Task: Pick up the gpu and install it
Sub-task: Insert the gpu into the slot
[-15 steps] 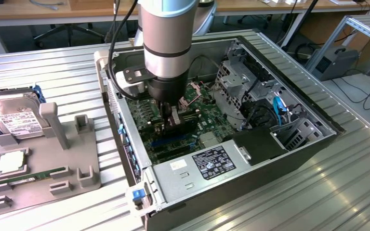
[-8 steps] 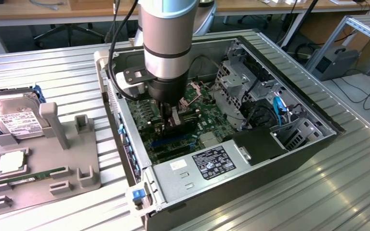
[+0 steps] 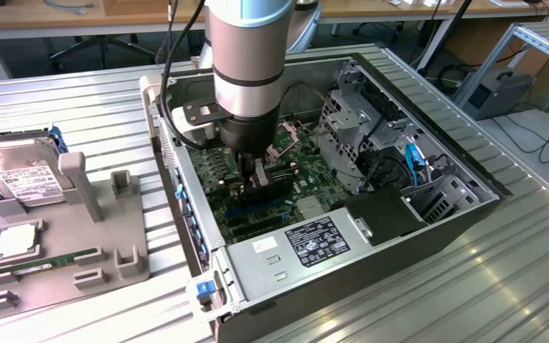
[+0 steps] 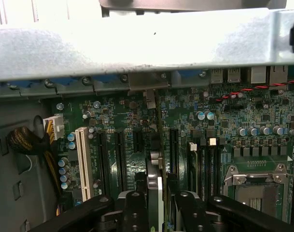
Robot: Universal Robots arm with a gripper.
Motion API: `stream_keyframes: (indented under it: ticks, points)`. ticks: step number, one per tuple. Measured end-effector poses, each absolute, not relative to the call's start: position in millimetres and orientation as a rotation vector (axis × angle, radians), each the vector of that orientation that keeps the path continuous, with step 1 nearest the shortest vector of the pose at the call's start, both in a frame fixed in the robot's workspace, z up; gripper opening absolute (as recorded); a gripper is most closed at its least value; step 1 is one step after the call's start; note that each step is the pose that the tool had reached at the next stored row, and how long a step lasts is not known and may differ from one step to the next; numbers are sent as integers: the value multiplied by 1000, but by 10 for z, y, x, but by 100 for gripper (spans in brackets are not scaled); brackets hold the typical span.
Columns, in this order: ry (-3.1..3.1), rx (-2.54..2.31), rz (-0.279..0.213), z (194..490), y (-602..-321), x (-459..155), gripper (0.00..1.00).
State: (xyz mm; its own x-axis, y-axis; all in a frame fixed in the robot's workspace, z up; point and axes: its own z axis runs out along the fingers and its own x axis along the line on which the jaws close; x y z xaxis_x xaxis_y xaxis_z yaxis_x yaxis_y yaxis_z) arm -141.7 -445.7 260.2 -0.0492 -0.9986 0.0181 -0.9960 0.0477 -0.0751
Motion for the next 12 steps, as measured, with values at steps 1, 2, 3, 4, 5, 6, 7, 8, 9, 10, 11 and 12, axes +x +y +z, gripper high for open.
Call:
stream_keyframes:
  ticks: [1, 2, 3, 4, 5, 6, 7, 8, 9, 10, 11, 12]
  points:
    - [2245, -2139, -104, 2602, -4457, -1417, 27]
    - [2245, -2139, -104, 2602, -4457, -1417, 27]
    - [2245, -2139, -104, 2602, -4457, -1417, 27]
    - [2246, -2139, -104, 2602, -4457, -1417, 27]
    - [2246, -2139, -105, 2601, -4457, -1416, 27]
    - [2246, -2140, -106, 2600, -4457, -1416, 27]
    - [2247, -2141, -108, 2597, -4457, -1417, 27]
    - [2249, -2143, -112, 2593, -4457, -1418, 27]
    - [2250, -2144, -116, 2588, -4457, -1418, 27]
    - [2251, -2146, -119, 2581, -4457, -1417, 27]
    - [2252, -2147, -121, 2576, -4457, -1416, 27]
    - [2252, -2147, -121, 2573, -4457, -1416, 27]
